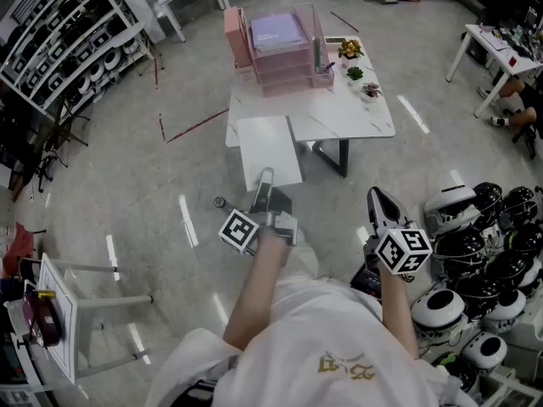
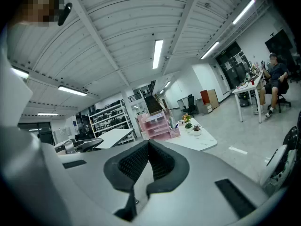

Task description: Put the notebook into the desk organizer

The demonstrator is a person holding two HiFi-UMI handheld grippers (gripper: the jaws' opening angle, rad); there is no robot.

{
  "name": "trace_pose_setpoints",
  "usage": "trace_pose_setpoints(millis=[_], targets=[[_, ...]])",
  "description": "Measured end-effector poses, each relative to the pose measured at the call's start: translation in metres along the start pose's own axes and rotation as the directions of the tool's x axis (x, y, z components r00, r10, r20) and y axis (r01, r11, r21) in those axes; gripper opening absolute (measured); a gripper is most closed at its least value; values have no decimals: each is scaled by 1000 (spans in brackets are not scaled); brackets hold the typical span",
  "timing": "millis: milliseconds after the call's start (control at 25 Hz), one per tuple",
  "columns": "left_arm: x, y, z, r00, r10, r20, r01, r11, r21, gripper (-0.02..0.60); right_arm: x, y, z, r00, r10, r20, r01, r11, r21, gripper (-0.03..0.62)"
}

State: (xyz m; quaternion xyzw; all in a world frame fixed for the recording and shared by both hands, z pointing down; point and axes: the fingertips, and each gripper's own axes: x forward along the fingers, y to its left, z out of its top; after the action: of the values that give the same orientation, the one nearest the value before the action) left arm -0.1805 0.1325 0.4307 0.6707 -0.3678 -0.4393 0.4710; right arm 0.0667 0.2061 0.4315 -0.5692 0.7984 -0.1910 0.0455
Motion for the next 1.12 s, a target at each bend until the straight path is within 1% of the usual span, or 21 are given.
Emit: trace_pose_setpoints(millis=[160,280,440,640,800,880,960,1120], targets=[[-2,2,3,1000,6,0,-6,1000,17,28,0,3,1,1000,9,-2,-9,1000,-15,12],[0,0,5,1000,1,10,-1,1000,9,28,2,6,3,1000,19,-2,-19,999,-27,12],[-2,14,10,999,29,29,-30,1000,2,28,4,4,4,1000,30,7,-30,999,20,12],[8,22,14,998,37,48,-37,999,-3,28,4,-12,7,1000,-6,10,5,1000,19,12],[33,35,10,998,45,44,-45,999,-6,28,21,-34,9,1000,-26,6,26,999,32,12],[53,38,6,998,32,48,-31,999,-26,28,37,-47,8,1000,-25,-10,26,999,32,12],[74,48,4,998,36,59,-33,998,-44,28,60,-61,9,999,-16,-28,17,1000,26,12],[123,77,9,994,54,98,-49,997,-52,28,120,-88,21,998,27,-62,-27,1000,6,12]])
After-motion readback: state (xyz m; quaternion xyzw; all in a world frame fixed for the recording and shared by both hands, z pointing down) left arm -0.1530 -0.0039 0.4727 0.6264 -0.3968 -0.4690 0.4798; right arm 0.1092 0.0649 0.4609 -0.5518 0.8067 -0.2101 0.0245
